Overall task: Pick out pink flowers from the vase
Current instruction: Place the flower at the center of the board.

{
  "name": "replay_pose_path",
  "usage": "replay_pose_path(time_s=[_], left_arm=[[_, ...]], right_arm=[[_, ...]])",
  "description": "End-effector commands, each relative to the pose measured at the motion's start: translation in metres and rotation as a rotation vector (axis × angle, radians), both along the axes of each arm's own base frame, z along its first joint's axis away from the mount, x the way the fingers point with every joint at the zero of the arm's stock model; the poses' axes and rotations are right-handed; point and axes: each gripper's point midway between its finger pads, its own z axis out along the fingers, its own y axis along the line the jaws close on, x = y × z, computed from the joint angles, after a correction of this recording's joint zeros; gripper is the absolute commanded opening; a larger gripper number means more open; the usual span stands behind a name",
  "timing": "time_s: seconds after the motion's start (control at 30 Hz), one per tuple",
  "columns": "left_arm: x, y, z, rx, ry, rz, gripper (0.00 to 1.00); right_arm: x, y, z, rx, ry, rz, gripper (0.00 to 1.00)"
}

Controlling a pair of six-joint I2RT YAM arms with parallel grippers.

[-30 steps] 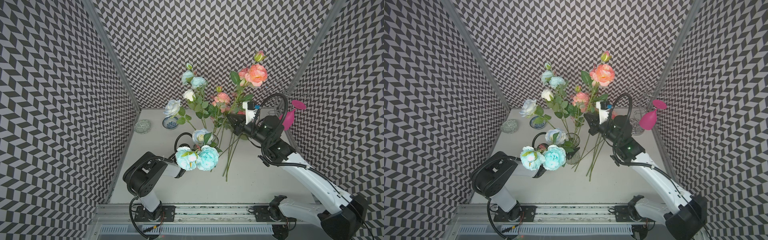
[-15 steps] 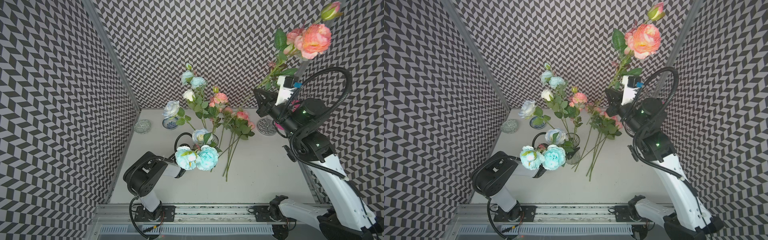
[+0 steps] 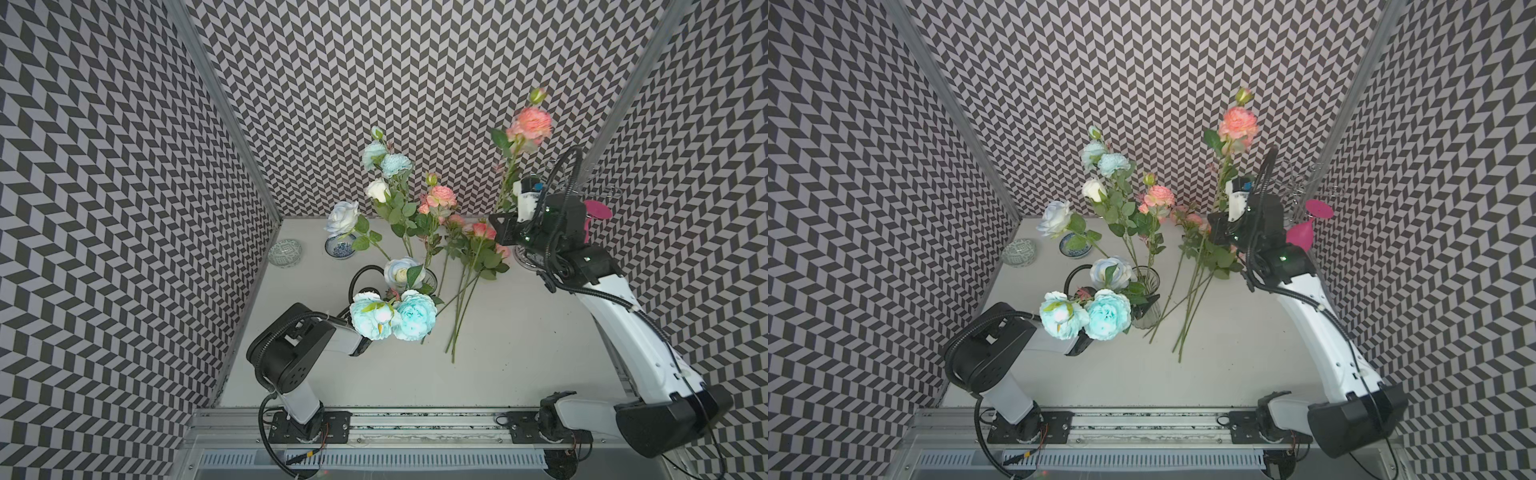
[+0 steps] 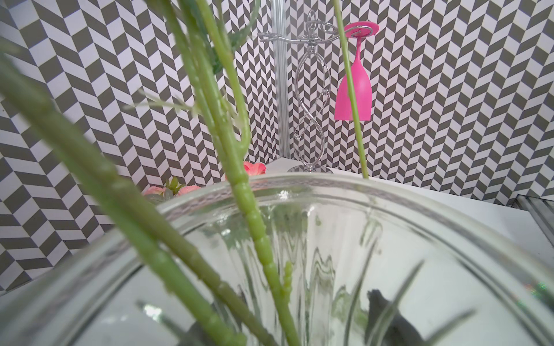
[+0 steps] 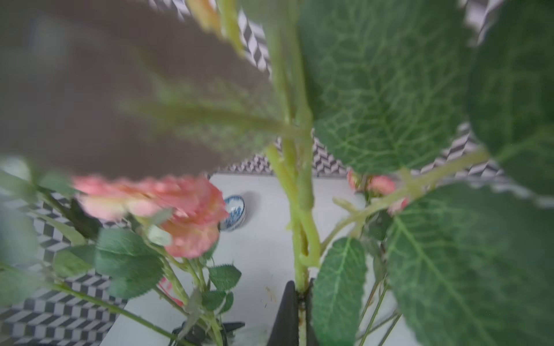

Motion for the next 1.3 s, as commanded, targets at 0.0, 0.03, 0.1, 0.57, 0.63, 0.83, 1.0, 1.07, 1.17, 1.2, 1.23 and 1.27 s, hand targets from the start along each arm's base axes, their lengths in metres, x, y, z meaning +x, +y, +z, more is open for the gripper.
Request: replay_pose_path(time_s=[0.0,0.03,0.1,0.57,0.63,0.83,1.0,1.07,1.17,1.2,1.23,1.27], left_arm=[[-0.007,0.001,-0.057,0.122,0.155,-0.017,0.0],[-0.007,0.001,-0.057,0.121,0.154,-0.016,0.0],[-0.007,0.001,-0.056,0.12,0.153,-0.017,0.0],[-0.009,0.0,-0.055,0.123,0.149,-0.028,0.0],[-0.009,0.001,-0.055,0.123,0.146,-0.027,0.0],[-0.008,0.001,-0.056,0.123,0.146,-0.024,0.0],[-0.009,0.0,-0.055,0.122,0.144,-0.026,0.0],[-0.009,0.0,-0.055,0.122,0.144,-0.027,0.0],[-0.009,0.0,-0.055,0.122,0.144,-0.029,0.0],[-0.009,0.0,-0.055,0.123,0.145,-0.03,0.0],[-0.009,-0.001,-0.055,0.121,0.144,-0.031,0.0],[-0.009,0.0,-0.055,0.122,0.146,-0.031,0.0]], right_arm=[[-0.009,0.023,-0.019,0.082,0.075,0.12,0.0],[-0.008,0.026,-0.031,0.095,0.102,0.125,0.0],[-0.008,0.031,-0.052,0.124,0.153,0.134,0.0],[0.037,0.028,-0.186,0.16,0.382,-0.047,0.0],[0.045,0.024,-0.195,0.128,0.385,-0.079,0.01],[0.057,0.02,-0.207,0.112,0.394,-0.118,0.18],[0.054,0.02,-0.193,0.119,0.346,-0.106,0.26],[0.049,0.025,-0.174,0.137,0.28,-0.056,0.28],[0.033,0.033,-0.135,0.176,0.142,0.029,0.3],[0.027,0.036,-0.123,0.187,0.1,0.06,0.3],[0.018,0.04,-0.11,0.201,0.049,0.092,0.31],[0.009,0.044,-0.098,0.208,-0.002,0.127,0.32]])
